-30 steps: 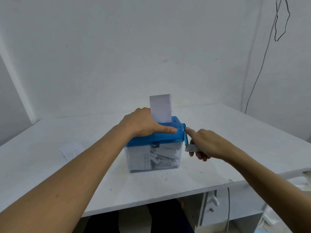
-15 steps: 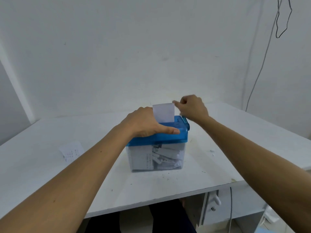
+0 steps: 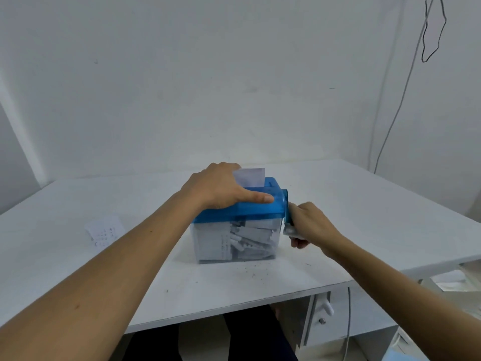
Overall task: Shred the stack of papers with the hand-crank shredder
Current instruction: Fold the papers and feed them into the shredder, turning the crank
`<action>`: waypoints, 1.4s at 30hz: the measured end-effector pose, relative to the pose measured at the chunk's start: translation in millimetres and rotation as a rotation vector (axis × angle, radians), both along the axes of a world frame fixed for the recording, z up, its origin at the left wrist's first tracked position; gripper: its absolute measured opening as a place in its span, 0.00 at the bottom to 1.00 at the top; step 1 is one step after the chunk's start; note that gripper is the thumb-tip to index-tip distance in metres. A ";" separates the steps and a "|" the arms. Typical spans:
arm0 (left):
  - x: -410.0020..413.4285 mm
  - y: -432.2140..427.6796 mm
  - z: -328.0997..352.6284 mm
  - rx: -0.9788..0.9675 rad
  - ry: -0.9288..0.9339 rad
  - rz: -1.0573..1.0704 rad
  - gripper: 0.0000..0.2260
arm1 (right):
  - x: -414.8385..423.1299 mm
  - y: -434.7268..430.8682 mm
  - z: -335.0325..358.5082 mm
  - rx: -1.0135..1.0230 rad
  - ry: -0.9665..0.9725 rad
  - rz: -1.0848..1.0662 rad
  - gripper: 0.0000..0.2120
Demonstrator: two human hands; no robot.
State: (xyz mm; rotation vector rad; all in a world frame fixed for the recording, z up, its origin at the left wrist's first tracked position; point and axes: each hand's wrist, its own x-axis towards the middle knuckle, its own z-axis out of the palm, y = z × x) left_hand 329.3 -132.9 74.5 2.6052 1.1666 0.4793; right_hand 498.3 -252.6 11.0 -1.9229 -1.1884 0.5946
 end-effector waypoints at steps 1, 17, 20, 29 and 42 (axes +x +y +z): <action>0.2 0.5 -0.3 -0.002 0.000 0.000 0.37 | -1.4 -8.8 4.1 0.007 -0.010 0.012 0.19; -0.9 2.7 -1.1 -0.026 -0.044 -0.015 0.38 | 21.3 65.1 84.5 0.344 -0.481 -0.167 0.13; -0.2 4.7 -1.8 -0.016 -0.041 -0.013 0.39 | 28.3 90.9 76.6 0.317 -0.409 -0.128 0.18; -1.9 8.3 -1.3 -0.037 0.068 -0.036 0.39 | 28.1 98.4 16.4 -0.199 -0.061 -0.046 0.15; -1.3 4.5 -0.7 0.006 0.103 -0.004 0.41 | 13.1 7.1 -0.7 -0.267 0.073 0.109 0.16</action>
